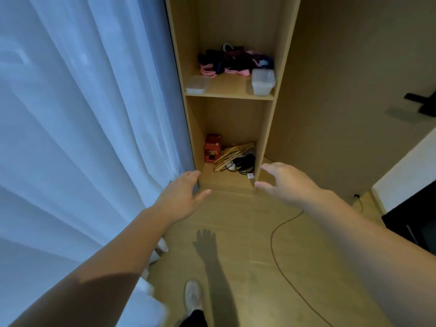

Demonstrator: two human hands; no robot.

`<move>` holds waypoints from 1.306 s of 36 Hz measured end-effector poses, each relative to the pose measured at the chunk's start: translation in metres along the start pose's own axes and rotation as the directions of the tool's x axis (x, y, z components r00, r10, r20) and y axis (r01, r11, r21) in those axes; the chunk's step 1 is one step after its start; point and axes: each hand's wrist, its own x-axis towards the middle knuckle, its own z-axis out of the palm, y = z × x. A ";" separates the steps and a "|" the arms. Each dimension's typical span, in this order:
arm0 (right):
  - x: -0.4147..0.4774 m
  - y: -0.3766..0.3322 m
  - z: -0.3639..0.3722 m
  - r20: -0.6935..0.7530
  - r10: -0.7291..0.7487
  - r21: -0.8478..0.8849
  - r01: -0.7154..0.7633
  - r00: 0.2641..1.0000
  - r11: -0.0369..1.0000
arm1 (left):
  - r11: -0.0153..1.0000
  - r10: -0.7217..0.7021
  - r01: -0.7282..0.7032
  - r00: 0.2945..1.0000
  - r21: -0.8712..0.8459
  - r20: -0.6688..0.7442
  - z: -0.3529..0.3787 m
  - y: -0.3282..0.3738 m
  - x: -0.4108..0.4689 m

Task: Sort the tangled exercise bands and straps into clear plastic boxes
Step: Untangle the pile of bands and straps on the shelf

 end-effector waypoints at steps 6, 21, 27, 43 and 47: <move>0.071 -0.012 -0.008 -0.016 0.021 0.023 -0.021 1.000 1.000 | 1.000 0.026 -0.026 1.000 0.008 0.003 -0.018 -0.032 0.073; 0.226 -0.038 -0.043 -0.071 0.169 -0.029 -0.172 0.983 0.985 | 0.994 0.106 -0.105 0.994 -0.020 0.029 -0.075 -0.094 0.243; 0.267 -0.030 -0.050 -0.090 0.166 -0.023 -0.169 0.982 0.985 | 0.990 0.117 -0.114 0.993 -0.076 0.025 -0.077 -0.099 0.288; 0.430 0.052 -0.100 -0.187 -0.010 -0.006 0.009 0.982 1.000 | 0.999 0.045 -0.045 0.999 -0.019 -0.029 -0.091 -0.072 0.445; 0.465 0.074 -0.122 -0.196 -0.040 -0.009 0.039 0.980 0.999 | 0.999 -0.015 0.013 0.999 -0.046 -0.052 -0.093 -0.063 0.486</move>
